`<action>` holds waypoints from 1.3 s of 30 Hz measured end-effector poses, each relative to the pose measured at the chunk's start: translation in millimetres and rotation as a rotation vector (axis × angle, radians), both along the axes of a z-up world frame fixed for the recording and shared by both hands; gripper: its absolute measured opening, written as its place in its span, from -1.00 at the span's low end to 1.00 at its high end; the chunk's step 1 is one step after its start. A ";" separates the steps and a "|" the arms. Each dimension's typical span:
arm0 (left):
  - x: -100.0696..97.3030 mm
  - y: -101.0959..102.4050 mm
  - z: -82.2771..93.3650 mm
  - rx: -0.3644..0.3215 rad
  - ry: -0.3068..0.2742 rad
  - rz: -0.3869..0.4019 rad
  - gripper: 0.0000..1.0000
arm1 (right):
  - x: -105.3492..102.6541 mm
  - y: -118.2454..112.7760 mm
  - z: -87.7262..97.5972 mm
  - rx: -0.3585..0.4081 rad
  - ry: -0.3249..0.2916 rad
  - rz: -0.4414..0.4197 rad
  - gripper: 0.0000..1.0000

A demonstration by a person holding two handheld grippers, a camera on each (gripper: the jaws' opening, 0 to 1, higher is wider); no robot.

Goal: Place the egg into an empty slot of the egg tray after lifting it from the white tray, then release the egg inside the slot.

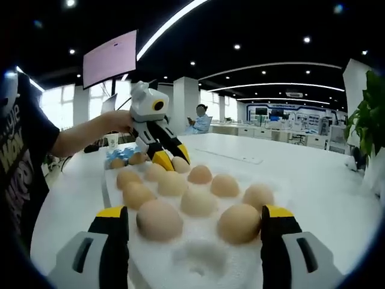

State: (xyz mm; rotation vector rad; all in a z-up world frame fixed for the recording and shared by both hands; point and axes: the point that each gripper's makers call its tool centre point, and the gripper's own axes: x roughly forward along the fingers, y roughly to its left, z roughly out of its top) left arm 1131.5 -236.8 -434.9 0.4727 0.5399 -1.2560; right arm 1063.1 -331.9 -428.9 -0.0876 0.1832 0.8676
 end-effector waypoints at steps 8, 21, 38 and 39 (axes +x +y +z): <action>1.1 0.1 0.2 0.040 -0.019 -0.007 -0.50 | 3.6 -2.7 2.7 0.034 -0.031 0.006 0.90; 3.3 0.4 2.3 0.050 -0.034 -0.007 -0.50 | 2.5 -1.8 3.5 0.064 -0.061 0.015 0.91; -2.3 14.4 26.0 -0.014 -0.038 0.022 -0.50 | 1.9 -4.5 3.7 0.070 -0.067 0.015 0.91; -2.3 15.5 26.1 -0.011 -0.041 0.023 -0.50 | 1.9 -4.7 3.7 0.070 -0.066 0.015 0.91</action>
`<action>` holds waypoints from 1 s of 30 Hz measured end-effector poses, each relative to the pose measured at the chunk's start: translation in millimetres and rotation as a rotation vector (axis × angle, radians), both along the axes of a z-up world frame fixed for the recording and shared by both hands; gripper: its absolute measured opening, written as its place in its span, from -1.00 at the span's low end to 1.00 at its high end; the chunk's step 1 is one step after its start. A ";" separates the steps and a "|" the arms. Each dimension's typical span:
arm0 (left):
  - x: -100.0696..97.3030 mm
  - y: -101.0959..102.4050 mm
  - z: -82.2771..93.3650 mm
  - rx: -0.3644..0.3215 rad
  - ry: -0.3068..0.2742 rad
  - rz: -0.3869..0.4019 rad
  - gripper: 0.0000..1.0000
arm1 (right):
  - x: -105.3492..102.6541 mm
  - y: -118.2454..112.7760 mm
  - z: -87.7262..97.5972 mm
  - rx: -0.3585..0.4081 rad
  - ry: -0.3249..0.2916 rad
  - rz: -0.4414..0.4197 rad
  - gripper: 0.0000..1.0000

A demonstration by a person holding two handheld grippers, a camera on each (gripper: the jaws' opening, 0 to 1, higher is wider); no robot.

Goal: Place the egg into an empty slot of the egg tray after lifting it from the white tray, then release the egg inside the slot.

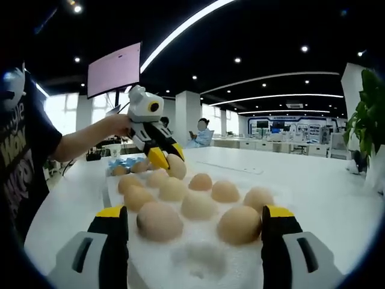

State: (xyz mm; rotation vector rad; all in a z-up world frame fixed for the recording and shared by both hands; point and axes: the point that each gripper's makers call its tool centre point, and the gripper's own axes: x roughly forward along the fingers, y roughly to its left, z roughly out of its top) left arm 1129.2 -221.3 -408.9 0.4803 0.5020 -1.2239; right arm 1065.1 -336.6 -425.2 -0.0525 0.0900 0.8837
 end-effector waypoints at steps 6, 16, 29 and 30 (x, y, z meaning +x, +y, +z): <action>-10.6 5.1 4.8 0.006 -0.019 0.025 -0.50 | 0.5 -1.3 0.4 0.002 -0.001 -0.001 0.91; -17.8 21.0 10.1 -0.016 -0.012 0.059 -0.51 | 0.4 -2.4 0.9 0.003 -0.003 -0.003 0.91; -41.1 54.8 13.0 -0.004 -0.024 0.109 -0.51 | -1.6 -1.3 1.7 0.006 -0.005 -0.006 0.92; -42.6 56.6 13.5 -0.005 -0.025 0.115 -0.51 | -1.7 -1.1 1.8 0.006 -0.005 -0.006 0.92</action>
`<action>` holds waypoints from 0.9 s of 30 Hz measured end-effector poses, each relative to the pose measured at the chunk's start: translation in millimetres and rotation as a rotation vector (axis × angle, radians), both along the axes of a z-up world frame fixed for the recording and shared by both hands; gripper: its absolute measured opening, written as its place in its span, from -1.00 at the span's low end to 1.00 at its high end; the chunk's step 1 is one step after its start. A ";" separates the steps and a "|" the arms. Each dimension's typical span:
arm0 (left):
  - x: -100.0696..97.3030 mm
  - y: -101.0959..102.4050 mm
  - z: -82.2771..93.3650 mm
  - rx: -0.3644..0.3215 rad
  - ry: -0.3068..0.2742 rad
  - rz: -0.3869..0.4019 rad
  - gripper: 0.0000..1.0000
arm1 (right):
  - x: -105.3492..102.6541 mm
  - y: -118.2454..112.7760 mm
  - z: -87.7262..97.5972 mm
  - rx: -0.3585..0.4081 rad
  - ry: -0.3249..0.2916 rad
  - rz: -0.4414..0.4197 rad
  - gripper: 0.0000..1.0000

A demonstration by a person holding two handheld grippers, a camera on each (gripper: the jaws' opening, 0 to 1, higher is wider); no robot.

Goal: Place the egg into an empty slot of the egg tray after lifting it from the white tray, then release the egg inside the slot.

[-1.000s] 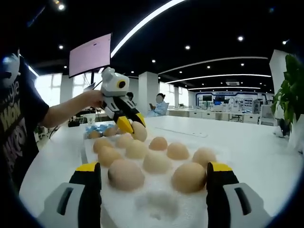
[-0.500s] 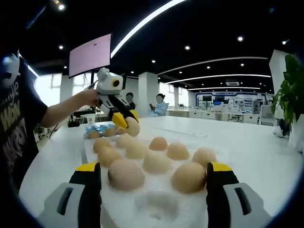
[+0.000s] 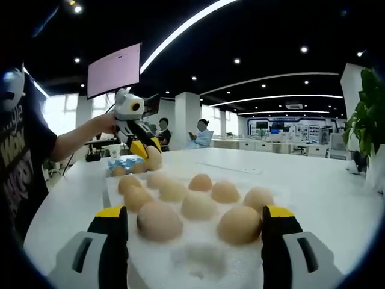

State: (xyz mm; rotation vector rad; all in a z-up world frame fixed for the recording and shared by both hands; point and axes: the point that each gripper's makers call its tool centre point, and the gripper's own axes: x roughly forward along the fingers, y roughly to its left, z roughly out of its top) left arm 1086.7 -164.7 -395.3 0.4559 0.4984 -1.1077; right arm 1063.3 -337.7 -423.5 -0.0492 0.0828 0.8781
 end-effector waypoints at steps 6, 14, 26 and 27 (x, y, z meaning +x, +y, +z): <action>1.7 19.9 9.2 -0.010 -0.002 0.025 -0.51 | -0.5 1.3 0.2 0.000 0.000 -0.001 0.92; 13.3 51.5 11.5 -0.012 -0.005 0.060 -0.51 | -0.9 2.6 0.3 0.000 0.000 -0.001 0.92; 5.8 80.4 5.6 0.009 0.004 0.092 -0.51 | -0.7 4.1 -0.1 -0.001 0.000 -0.004 0.92; 4.2 81.9 4.0 0.013 0.007 0.092 -0.51 | -0.6 4.2 -0.2 -0.001 0.000 -0.005 0.92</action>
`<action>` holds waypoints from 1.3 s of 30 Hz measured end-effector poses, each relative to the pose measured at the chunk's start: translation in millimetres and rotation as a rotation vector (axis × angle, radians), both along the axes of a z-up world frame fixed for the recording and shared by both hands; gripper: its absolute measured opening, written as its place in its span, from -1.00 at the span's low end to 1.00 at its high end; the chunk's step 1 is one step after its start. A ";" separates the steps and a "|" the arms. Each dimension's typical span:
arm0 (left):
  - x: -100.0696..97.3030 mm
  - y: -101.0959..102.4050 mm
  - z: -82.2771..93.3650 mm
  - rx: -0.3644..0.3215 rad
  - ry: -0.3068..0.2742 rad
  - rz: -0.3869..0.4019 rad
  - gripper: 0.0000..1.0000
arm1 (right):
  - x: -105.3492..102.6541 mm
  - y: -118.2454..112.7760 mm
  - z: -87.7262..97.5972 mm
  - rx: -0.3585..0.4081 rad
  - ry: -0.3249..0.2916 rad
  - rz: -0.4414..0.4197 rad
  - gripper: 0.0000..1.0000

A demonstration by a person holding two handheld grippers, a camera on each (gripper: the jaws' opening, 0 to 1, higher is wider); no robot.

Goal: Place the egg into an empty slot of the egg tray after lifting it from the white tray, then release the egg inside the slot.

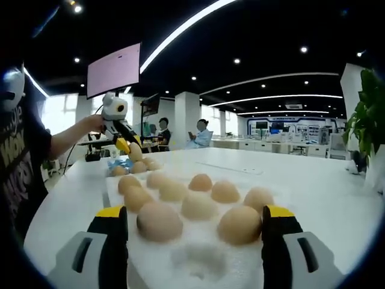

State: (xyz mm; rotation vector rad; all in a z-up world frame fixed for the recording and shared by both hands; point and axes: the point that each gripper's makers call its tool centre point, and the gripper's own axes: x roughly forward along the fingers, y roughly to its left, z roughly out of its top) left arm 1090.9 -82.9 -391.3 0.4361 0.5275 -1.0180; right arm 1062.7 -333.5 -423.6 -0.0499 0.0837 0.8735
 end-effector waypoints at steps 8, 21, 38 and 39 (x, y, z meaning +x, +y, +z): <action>-6.6 10.8 -16.7 0.021 0.036 0.021 -0.51 | 1.0 0.2 -0.3 -0.016 0.008 -0.003 0.92; -8.3 10.2 -33.7 0.053 0.076 0.023 -0.51 | 1.7 -1.1 -1.5 -0.039 0.027 -0.007 0.91; -9.5 9.7 -34.4 0.011 0.086 0.036 -0.41 | 1.3 -2.6 -1.0 -0.032 0.022 -0.010 0.91; -7.8 10.5 -32.6 0.008 0.074 0.046 -0.39 | 1.3 -2.6 -0.9 -0.031 0.021 -0.010 0.91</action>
